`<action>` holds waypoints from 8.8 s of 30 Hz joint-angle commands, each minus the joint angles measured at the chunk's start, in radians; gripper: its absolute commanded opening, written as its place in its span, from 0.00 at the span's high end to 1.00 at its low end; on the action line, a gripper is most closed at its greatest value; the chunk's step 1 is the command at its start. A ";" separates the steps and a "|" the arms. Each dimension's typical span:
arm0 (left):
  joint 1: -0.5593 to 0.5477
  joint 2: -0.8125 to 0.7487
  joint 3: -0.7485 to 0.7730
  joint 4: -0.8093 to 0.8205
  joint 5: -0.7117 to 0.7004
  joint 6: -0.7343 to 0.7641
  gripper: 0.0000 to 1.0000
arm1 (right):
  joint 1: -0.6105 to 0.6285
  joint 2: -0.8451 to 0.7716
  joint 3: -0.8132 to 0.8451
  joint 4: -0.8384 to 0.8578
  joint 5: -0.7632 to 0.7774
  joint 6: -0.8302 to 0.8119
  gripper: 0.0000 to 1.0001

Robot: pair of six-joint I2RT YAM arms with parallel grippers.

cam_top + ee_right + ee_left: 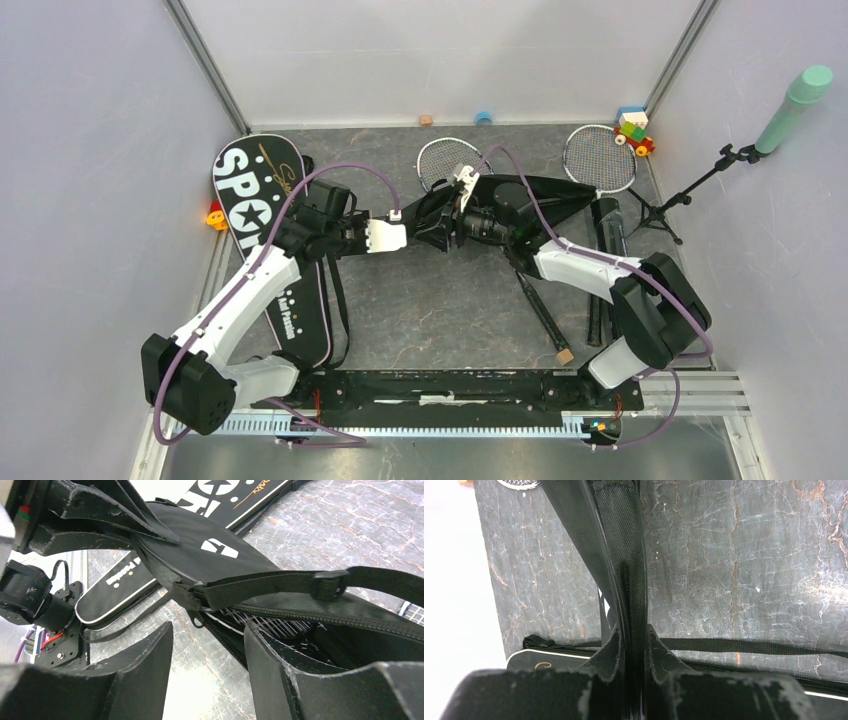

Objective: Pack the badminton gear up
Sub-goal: Zip the racket bag at the center of the board.

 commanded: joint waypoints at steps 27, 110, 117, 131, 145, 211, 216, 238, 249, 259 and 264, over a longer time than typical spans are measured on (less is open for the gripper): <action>0.065 -0.077 0.014 -0.013 -0.039 0.069 0.98 | 0.030 -0.020 0.129 -0.498 0.526 -0.264 1.00; 0.281 0.120 0.278 -0.455 0.216 0.267 0.98 | -0.069 -0.091 0.502 -0.250 0.569 -0.836 1.00; 0.200 0.140 0.314 -0.371 0.358 0.163 0.98 | 0.105 0.126 0.630 -0.325 0.082 -0.580 1.00; 0.180 0.025 0.175 -0.300 0.286 0.223 0.98 | 0.062 -0.018 0.472 -0.266 0.727 -0.740 1.00; 0.114 -0.028 0.172 -0.064 0.447 -0.001 0.00 | 0.029 -0.033 0.435 -0.447 0.192 -0.443 1.00; -0.081 0.210 0.132 0.107 -0.051 0.032 0.00 | -0.182 -0.189 0.216 -0.365 0.014 -0.269 1.00; -0.089 0.172 0.127 0.134 -0.051 0.036 0.00 | -0.182 -0.200 0.282 -0.413 -0.119 -0.266 1.00; -0.125 0.115 0.145 0.227 -0.111 0.035 0.00 | -0.179 -0.433 0.254 -0.535 -0.374 -0.344 1.00; -0.146 -0.189 0.043 0.268 0.079 -0.001 0.00 | -0.178 -0.439 0.210 -0.420 -0.048 -0.145 1.00; -0.178 -0.277 -0.012 0.147 0.496 0.102 0.00 | -0.178 -0.327 0.262 -0.339 -0.063 0.038 1.00; -0.239 -0.110 0.020 0.159 0.366 0.097 0.00 | -0.178 -0.314 0.282 -0.335 -0.063 0.093 1.00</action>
